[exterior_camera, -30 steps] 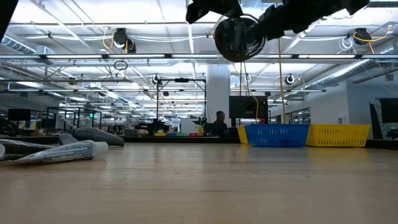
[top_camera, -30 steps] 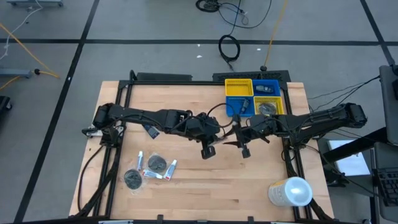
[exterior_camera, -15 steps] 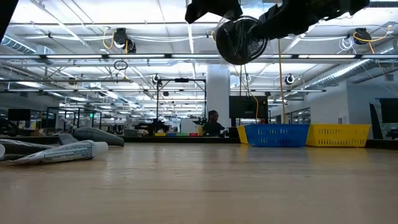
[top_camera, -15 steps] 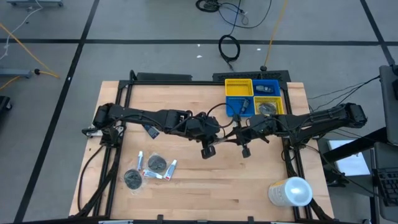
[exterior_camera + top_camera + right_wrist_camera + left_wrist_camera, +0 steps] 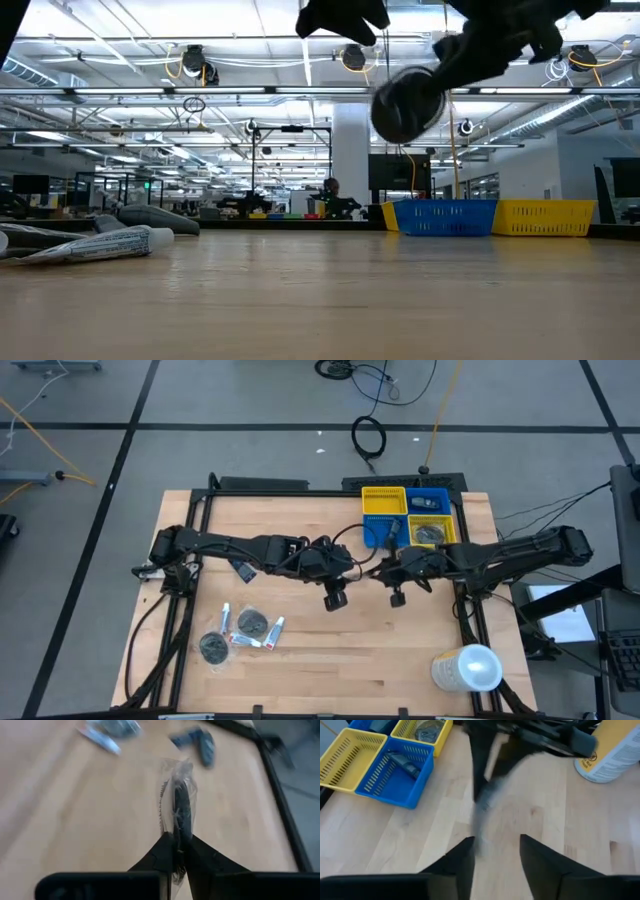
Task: Pick & Place Travel size toiletries
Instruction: Put the black hairbrush into the bottom yellow basket, then put the right white toothpaste into the top yellow basket
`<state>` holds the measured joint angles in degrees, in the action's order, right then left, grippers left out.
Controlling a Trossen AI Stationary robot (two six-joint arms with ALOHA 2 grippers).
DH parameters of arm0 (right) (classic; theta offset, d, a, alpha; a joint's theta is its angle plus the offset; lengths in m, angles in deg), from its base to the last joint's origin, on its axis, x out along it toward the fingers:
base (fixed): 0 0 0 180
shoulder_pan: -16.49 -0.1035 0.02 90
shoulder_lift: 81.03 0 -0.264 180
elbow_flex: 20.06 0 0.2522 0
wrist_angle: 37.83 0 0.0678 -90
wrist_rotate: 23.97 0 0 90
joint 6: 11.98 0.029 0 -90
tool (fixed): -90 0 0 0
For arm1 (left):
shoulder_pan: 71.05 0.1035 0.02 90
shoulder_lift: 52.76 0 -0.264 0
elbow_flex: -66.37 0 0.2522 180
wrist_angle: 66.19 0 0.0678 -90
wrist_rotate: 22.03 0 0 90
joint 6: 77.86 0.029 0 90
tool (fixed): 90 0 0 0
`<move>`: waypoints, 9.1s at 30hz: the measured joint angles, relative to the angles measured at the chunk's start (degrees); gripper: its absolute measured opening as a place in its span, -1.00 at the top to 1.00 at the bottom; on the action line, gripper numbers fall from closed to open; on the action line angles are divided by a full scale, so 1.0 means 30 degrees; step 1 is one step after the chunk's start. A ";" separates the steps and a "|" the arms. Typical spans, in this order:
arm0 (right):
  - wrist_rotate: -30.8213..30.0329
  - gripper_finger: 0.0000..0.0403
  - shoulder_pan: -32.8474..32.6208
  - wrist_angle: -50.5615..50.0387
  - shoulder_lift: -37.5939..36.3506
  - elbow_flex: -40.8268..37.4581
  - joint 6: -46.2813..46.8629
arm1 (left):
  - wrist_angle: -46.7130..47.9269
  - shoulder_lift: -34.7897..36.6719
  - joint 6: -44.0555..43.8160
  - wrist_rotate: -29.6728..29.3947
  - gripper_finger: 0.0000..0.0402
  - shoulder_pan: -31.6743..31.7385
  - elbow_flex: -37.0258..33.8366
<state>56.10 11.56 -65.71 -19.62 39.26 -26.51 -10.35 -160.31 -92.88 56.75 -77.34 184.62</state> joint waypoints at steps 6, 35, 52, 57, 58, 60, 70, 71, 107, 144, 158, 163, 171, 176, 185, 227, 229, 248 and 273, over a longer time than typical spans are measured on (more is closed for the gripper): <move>-0.2824 0.90 0.1061 -0.3993 -0.1935 0.0000 0.2012 | 0.0219 0.0000 -0.0016 0.0007 0.00 -0.0011 0.0000; -0.7308 0.90 1.2567 -1.4280 -0.2523 0.0007 0.2475 | 0.0330 0.0000 0.0119 0.0051 -0.05 -0.0019 0.0000; -0.8224 0.89 1.3254 -1.4305 0.0352 0.0007 0.1168 | 0.0330 0.0000 0.0466 0.0051 -0.05 -0.0019 0.0000; -0.9130 0.89 1.3261 -1.4171 0.0558 0.0007 0.1036 | 0.0330 0.0000 0.0565 0.0051 -0.05 -0.0018 0.0000; -0.9465 0.89 1.3261 -1.4044 0.0550 0.0007 0.0964 | 0.0337 0.0000 0.0688 0.0051 -0.05 -0.0019 0.0000; -0.9736 0.86 1.3269 -1.3859 0.0550 0.0007 0.0952 | 0.0378 0.0000 0.0919 0.0051 -0.05 -0.0019 0.0000; -0.9635 0.58 1.3276 -1.3757 0.0550 0.0007 0.0665 | 0.0475 0.0000 0.0963 0.0051 -0.05 -0.0018 0.0000; -0.9635 0.56 1.3275 -1.3652 0.0550 0.0007 0.0626 | 0.0475 0.0000 0.0969 0.0054 -0.05 -0.0016 0.0000; -0.8704 -0.01 1.2904 -0.6745 0.0536 0.0015 0.0016 | 0.1013 0.0000 0.0443 0.0058 -0.05 -0.0034 0.0000; -0.0649 -0.02 0.3341 -0.1887 -0.0368 0.0015 0.2902 | 0.8557 -0.0007 -1.5729 0.1580 -0.05 -0.3523 -0.6643; -0.0659 0.00 0.2850 -0.1803 -0.0368 0.0015 0.3127 | 0.4441 -0.0007 -1.6840 0.3489 -0.05 -0.3545 -1.0233; -0.0659 0.00 0.2850 -0.1796 -0.0368 0.0015 0.3127 | 0.2754 -0.0029 -1.7048 0.3876 -0.05 -0.3538 -1.1364; -0.0659 0.00 0.2850 -0.1796 -0.0368 0.0015 0.3135 | 0.1342 -0.0022 -1.7564 0.3781 -0.05 -0.3429 -1.1991; -0.0659 0.00 0.2850 -0.1796 -0.0368 0.0015 0.3135 | 0.1421 -0.0022 -1.8373 0.3807 -0.02 -0.3429 -1.2575; -0.0659 0.00 0.2857 -0.1799 -0.0368 0.0007 0.3135 | 0.1324 0.0015 -1.8448 0.3822 0.50 -0.3388 -1.2852; -0.0596 0.00 0.2857 -0.0439 -0.0360 -0.0015 0.3535 | -0.4342 -0.0029 0.0613 -0.2381 0.80 0.0396 -0.2449; -0.0593 0.00 0.2857 -0.0064 -0.0360 -0.0015 0.3459 | -0.5283 -0.0029 0.1841 -0.1090 0.80 0.0524 -0.2198; 0.8482 0.00 0.2862 0.7853 -0.0360 -0.2421 0.0609 | -1.0111 0.0000 0.6687 1.1512 0.80 0.2544 -0.2135; 0.8914 0.34 0.2894 0.8798 -0.0725 -0.2441 0.1384 | -1.0789 0.0000 0.8648 1.2772 0.78 0.3041 -0.2135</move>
<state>82.85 20.24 -39.31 -21.79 31.94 -22.35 -42.71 -160.31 -66.94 95.07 -68.22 178.21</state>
